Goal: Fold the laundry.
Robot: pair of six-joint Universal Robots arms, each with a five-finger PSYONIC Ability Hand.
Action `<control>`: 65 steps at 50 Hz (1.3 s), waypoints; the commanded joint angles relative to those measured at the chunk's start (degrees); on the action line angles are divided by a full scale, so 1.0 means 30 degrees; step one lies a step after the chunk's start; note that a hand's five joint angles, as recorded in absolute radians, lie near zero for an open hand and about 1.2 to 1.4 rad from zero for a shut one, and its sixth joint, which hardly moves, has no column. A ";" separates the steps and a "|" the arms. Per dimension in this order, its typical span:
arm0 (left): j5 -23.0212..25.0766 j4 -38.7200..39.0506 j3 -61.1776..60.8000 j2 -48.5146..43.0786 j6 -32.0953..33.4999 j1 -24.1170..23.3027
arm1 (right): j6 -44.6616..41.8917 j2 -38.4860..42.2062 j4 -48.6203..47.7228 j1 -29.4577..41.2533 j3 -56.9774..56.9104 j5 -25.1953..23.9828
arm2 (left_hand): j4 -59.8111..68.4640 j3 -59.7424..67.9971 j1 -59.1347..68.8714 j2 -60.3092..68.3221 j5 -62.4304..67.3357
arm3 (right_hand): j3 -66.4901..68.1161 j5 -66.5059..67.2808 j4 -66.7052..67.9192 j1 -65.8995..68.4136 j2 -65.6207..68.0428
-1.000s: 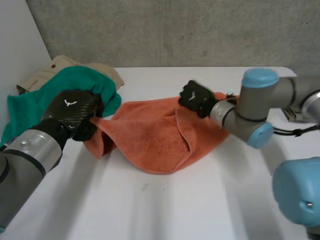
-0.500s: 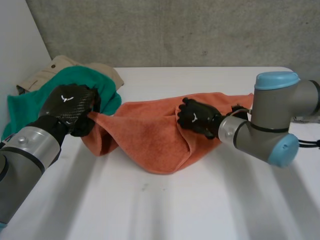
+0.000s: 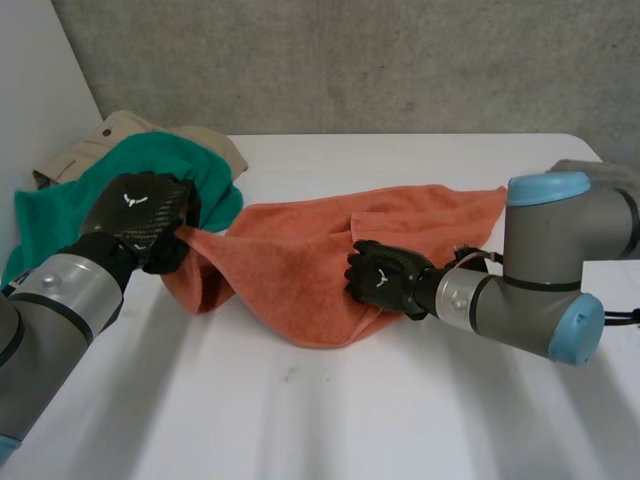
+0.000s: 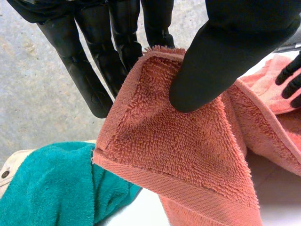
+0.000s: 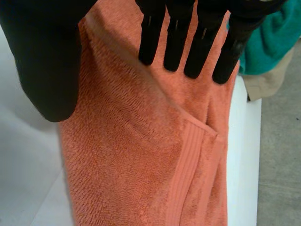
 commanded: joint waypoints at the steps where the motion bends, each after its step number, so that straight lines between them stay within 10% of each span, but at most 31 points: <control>1: -0.0026 -0.0011 0.0021 0.0095 -0.0016 -0.0028 | -0.1202 0.0744 -0.0308 -0.0003 -0.0870 0.0562 | 0.3723 0.3901 0.5472 0.3796 0.4374 | 1.1073 1.1067 1.1003 1.1013 1.1364; 10: -0.0173 -0.0245 0.0284 0.0738 0.0219 0.0235 | 0.1809 -0.1740 -0.2799 -0.0325 -0.0433 0.2788 | 0.3723 0.3901 0.5472 0.3796 0.4374 | 1.5575 1.5569 1.5505 1.5515 1.5866; 18: -0.0027 -0.2028 0.0986 0.4103 0.1738 0.2635 | 0.6561 -0.9582 0.1261 -0.3600 0.1706 0.6358 | 0.3723 0.3901 0.5472 0.3796 0.4374 | 1.5575 1.5569 1.5505 1.5515 1.5866; 35: 0.0354 -0.6018 0.0636 0.2648 0.8215 0.2113 | 0.8232 -1.3876 0.6195 -0.5158 0.5397 0.6833 | 0.3723 0.3901 0.5472 0.3796 0.4374 | 1.5575 1.5569 1.5505 1.5515 1.5866; 51: -0.0055 0.1499 1.3245 -0.7901 1.1410 -0.0056 | 1.2237 -0.5324 -0.0646 -0.3905 -0.4689 0.9993 | 0.3723 0.3901 0.5472 0.3796 0.4374 | 1.5575 1.5569 1.5505 1.5515 1.5866; 59: -0.1107 1.1106 1.6165 -0.7671 0.9337 -0.0759 | 1.7193 -0.6869 -1.1667 -0.3020 -0.5913 1.0583 | 0.3723 0.3901 0.5472 0.3796 0.4374 | 1.5575 1.5569 1.5505 1.5515 1.5866; 65: -0.2047 1.0570 1.4033 -0.6530 0.7808 -0.0702 | 1.7578 -0.8278 -1.3054 -0.3138 -0.3366 1.0466 | 0.3723 0.3901 0.5472 0.3796 0.4374 | 1.5575 1.5569 1.5505 1.5515 1.5866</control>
